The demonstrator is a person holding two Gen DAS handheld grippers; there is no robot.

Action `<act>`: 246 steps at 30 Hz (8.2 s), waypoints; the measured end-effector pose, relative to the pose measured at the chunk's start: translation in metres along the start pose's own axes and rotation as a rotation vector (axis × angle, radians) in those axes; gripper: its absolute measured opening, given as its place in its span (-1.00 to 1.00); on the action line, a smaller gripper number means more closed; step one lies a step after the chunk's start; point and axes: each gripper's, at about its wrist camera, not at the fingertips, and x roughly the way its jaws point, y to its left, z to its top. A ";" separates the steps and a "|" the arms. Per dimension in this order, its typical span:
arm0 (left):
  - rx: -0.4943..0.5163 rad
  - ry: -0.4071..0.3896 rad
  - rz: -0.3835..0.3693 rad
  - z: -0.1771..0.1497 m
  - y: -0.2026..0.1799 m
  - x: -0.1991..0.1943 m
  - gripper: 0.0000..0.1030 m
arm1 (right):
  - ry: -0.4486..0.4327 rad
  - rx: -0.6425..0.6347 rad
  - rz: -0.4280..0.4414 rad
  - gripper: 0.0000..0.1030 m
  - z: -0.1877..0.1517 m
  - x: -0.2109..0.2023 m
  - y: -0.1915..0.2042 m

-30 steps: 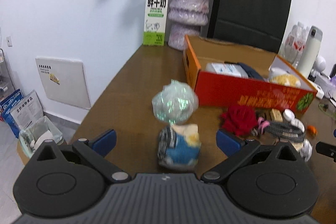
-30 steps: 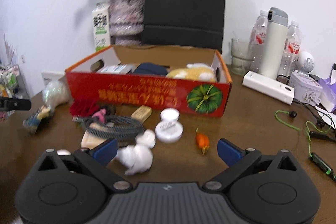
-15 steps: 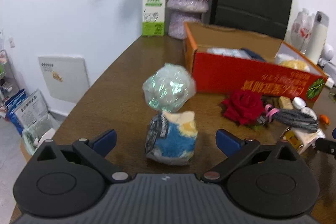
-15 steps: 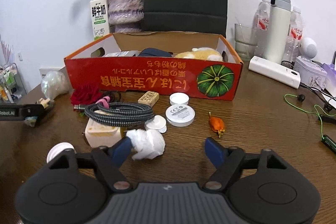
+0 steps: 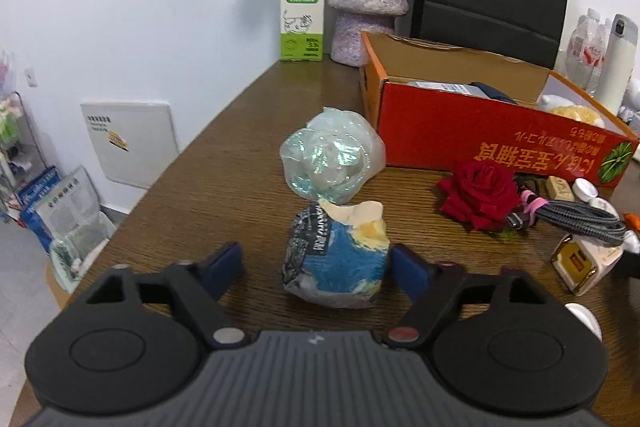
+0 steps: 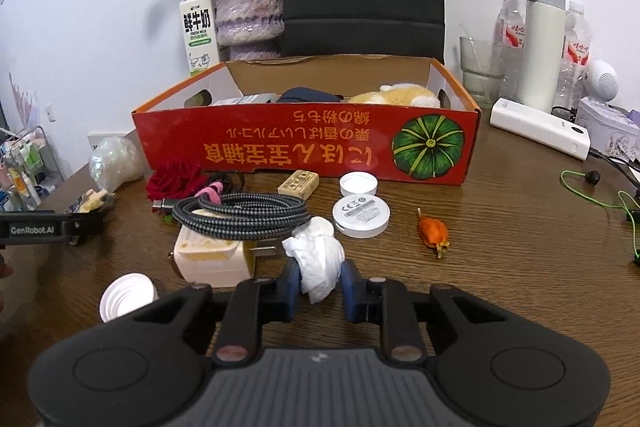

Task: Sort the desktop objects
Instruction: 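Grasp the blue snack packet with the left tool while the right tool grasps the white tissue, then carry the blue packet into the box with the left tool while the right tool drops the tissue in, then grasp the clear plastic bag with the left tool while the right tool grasps the orange toy, then lower the plastic bag into the box with the left tool while the right tool drops the orange toy in, then grasp the red rose with the left tool while the right tool grasps the white round puck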

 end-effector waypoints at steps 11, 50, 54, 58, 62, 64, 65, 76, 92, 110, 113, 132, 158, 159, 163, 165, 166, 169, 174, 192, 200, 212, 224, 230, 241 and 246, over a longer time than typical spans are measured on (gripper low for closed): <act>-0.025 -0.028 0.007 0.000 0.005 -0.005 -0.27 | -0.038 0.009 0.006 -0.63 0.000 -0.009 -0.002; -0.049 -0.222 -0.234 0.096 -0.055 -0.014 -0.54 | -0.247 0.021 0.015 -0.64 0.102 0.008 -0.015; -0.069 -0.189 -0.252 0.107 -0.060 0.013 -0.54 | -0.218 0.043 0.028 -0.64 0.116 0.037 -0.014; -0.095 -0.150 -0.255 0.112 -0.062 0.038 -0.54 | -0.174 0.069 0.039 -0.64 0.123 0.067 -0.016; -0.079 -0.091 -0.262 0.110 -0.067 0.058 -0.54 | -0.120 0.063 0.042 -0.64 0.121 0.090 -0.018; -0.069 -0.072 -0.256 0.108 -0.070 0.065 -0.53 | -0.102 0.062 0.047 -0.64 0.120 0.096 -0.021; -0.064 -0.067 -0.256 0.107 -0.071 0.067 -0.52 | -0.096 0.065 0.047 -0.64 0.120 0.097 -0.022; -0.051 -0.150 -0.218 0.107 -0.074 0.047 0.95 | -0.152 0.083 0.025 0.68 0.118 0.079 -0.024; -0.064 -0.181 -0.165 0.087 -0.033 0.004 1.00 | -0.132 0.090 -0.089 1.00 0.089 0.026 -0.053; -0.064 -0.064 -0.083 0.037 0.010 0.005 1.00 | 0.008 0.063 -0.197 1.00 0.026 0.011 -0.058; -0.050 -0.085 -0.089 0.036 0.008 0.004 1.00 | 0.018 0.063 -0.199 0.97 0.023 0.011 -0.060; 0.030 -0.042 -0.056 0.053 -0.005 0.052 1.00 | 0.021 0.045 -0.169 -0.12 0.024 0.032 -0.062; -0.072 -0.235 -0.230 0.091 -0.018 -0.012 -0.14 | -0.228 0.061 -0.045 -0.75 0.070 -0.002 -0.037; -0.069 -0.242 -0.242 0.097 -0.027 -0.011 -0.14 | -0.248 0.061 -0.030 -0.75 0.078 0.001 -0.032; -0.086 -0.237 -0.277 0.108 -0.057 0.007 -0.14 | -0.288 0.070 0.025 -0.75 0.106 0.019 -0.012; -0.088 -0.227 -0.286 0.110 -0.068 0.017 -0.14 | -0.292 0.066 0.039 -0.75 0.113 0.031 -0.003; -0.074 -0.215 -0.288 0.112 -0.073 0.024 -0.14 | -0.293 0.064 0.042 -0.75 0.116 0.038 0.000; -0.054 -0.200 -0.286 0.115 -0.078 0.039 -0.14 | -0.270 0.073 0.048 -0.75 0.125 0.060 0.002; -0.018 -0.175 -0.284 0.120 -0.084 0.059 -0.13 | -0.205 0.066 0.026 -0.75 0.127 0.089 -0.005; -0.040 -0.228 -0.234 0.126 -0.072 0.046 1.00 | -0.224 0.118 -0.016 1.00 0.124 0.072 -0.025; -0.018 -0.220 -0.215 0.110 -0.058 0.022 1.00 | -0.194 0.078 -0.041 1.00 0.105 0.048 -0.025; -0.024 -0.136 -0.169 0.063 -0.028 -0.012 1.00 | -0.075 0.043 -0.122 1.00 0.050 0.016 -0.033; 0.009 -0.070 -0.160 0.038 -0.047 -0.009 1.00 | -0.020 0.050 -0.156 0.96 0.031 0.014 -0.036; -0.004 -0.041 -0.180 0.037 -0.052 0.005 1.00 | -0.012 0.068 -0.144 0.84 0.031 0.026 -0.041; 0.019 0.007 -0.248 0.043 -0.070 0.032 0.55 | 0.017 0.060 -0.083 0.36 0.039 0.052 -0.034; 0.025 0.046 -0.265 0.043 -0.076 0.043 0.37 | 0.016 0.058 -0.076 0.34 0.039 0.053 -0.032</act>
